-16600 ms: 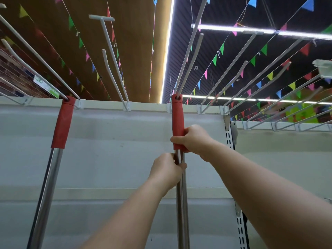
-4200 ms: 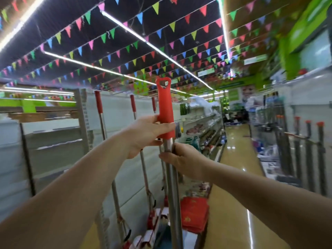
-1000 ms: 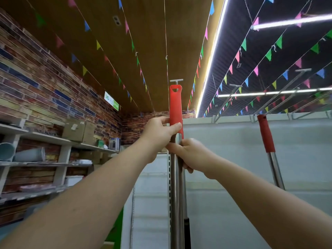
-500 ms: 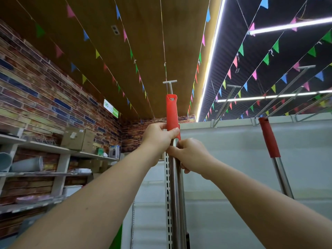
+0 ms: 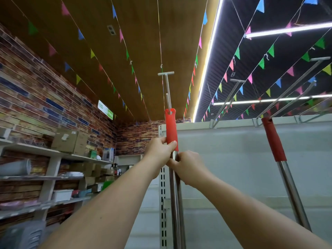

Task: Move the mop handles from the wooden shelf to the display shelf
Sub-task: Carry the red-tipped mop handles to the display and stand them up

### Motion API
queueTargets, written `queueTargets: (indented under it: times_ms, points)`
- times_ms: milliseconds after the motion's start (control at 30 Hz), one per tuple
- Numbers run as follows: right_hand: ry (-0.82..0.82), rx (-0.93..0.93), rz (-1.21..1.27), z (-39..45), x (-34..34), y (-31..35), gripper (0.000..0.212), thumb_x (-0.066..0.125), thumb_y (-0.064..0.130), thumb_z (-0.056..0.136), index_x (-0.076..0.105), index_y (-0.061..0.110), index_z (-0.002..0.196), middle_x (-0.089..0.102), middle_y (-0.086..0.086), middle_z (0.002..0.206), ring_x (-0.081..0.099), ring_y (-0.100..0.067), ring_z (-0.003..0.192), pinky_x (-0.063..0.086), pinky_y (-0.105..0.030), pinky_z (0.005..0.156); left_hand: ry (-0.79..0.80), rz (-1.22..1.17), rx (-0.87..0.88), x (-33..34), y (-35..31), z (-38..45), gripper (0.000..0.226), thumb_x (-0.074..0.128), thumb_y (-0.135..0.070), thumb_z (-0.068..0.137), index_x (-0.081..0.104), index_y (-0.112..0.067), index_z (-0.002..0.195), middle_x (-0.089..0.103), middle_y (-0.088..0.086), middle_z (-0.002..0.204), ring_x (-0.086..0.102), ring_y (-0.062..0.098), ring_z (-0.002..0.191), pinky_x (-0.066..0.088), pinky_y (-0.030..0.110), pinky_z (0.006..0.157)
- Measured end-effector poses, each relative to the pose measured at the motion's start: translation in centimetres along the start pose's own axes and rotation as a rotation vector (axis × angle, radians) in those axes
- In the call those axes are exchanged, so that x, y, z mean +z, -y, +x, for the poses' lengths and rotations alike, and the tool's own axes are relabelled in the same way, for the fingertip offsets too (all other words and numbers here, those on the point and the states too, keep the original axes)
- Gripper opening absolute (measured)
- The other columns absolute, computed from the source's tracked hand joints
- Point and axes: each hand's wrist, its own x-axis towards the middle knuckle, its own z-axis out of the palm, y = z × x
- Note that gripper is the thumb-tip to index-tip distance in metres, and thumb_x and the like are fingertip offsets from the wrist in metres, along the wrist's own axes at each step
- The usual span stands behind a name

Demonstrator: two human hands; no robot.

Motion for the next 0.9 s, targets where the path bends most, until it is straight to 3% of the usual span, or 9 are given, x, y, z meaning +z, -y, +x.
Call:
queueTargets:
  times_ms: [67, 167, 233, 367, 633, 767, 900]
  points:
    - [0.034, 0.042, 0.017, 0.7, 0.3, -0.5, 0.041, 0.050, 0.044, 0.090, 0.046, 0.013, 0.064, 0.049, -0.002, 0.064, 0.047, -0.015, 0.053, 0.047, -0.028, 0.056, 0.005, 0.007, 0.001, 0.3, 0.7, 0.8, 0.024, 0.052, -0.025, 0.092, 0.062, -0.019, 0.113, 0.066, 0.012, 0.111, 0.060, 0.031, 0.105, 0.049, 0.047, 0.094]
    - [0.067, 0.079, 0.031, 1.4, 0.8, -1.3, 0.031, 0.054, 0.033, 0.090, 0.060, 0.003, 0.090, 0.056, -0.009, 0.078, 0.054, -0.021, 0.061, 0.053, -0.031, 0.061, 0.007, 0.022, -0.006, 1.0, 2.0, 2.2, 0.031, 0.054, -0.027, 0.091, 0.061, -0.016, 0.119, 0.066, 0.009, 0.109, 0.062, 0.031, 0.101, 0.051, 0.047, 0.091]
    - [0.055, 0.077, -0.073, 2.0, 1.5, -1.9, 0.025, 0.053, 0.025, 0.091, 0.059, 0.002, 0.099, 0.056, -0.009, 0.085, 0.055, -0.021, 0.063, 0.051, -0.029, 0.059, 0.003, 0.014, -0.009, 1.7, 3.0, 3.1, 0.033, 0.056, -0.027, 0.089, 0.061, -0.015, 0.119, 0.067, 0.009, 0.107, 0.063, 0.032, 0.098, 0.053, 0.046, 0.089]
    - [0.036, 0.085, -0.185, 3.7, 3.0, -2.9, 0.016, 0.051, 0.025, 0.092, 0.046, 0.010, 0.090, 0.048, -0.005, 0.081, 0.042, -0.011, 0.053, 0.034, -0.019, 0.043, -0.037, 0.026, -0.008, 2.7, 4.9, 4.7, 0.028, 0.058, -0.028, 0.088, 0.065, -0.013, 0.111, 0.068, 0.010, 0.101, 0.064, 0.032, 0.094, 0.054, 0.045, 0.087]
    - [0.047, 0.130, -0.211, 5.0, 4.0, -3.8, 0.019, 0.054, 0.026, 0.092, 0.043, 0.010, 0.087, 0.039, 0.000, 0.066, 0.038, -0.013, 0.052, 0.034, -0.022, 0.045, -0.082, -0.002, -0.008, 3.6, 6.5, 6.1, 0.026, 0.059, -0.027, 0.087, 0.066, -0.012, 0.107, 0.069, 0.012, 0.100, 0.065, 0.033, 0.091, 0.054, 0.043, 0.084]
    - [0.046, 0.156, -0.207, 5.1, 4.4, -4.0, 0.028, 0.051, 0.025, 0.093, 0.040, 0.014, 0.069, 0.043, -0.001, 0.068, 0.042, -0.016, 0.057, 0.037, -0.026, 0.050, -0.083, 0.003, 0.025, 3.7, 6.9, 6.0, 0.029, 0.059, -0.025, 0.088, 0.064, -0.013, 0.114, 0.068, 0.011, 0.103, 0.062, 0.028, 0.083, 0.051, 0.030, 0.064]
    - [0.037, 0.153, -0.226, 4.9, 4.5, -3.9, 0.037, 0.050, 0.024, 0.094, 0.033, 0.018, 0.062, 0.040, 0.000, 0.065, 0.047, -0.024, 0.072, 0.033, -0.024, 0.048, -0.075, -0.044, 0.012, 3.7, 7.3, 5.9, 0.031, 0.062, -0.021, 0.086, 0.062, -0.012, 0.116, 0.068, 0.010, 0.105, 0.064, 0.027, 0.078, 0.049, 0.028, 0.057]
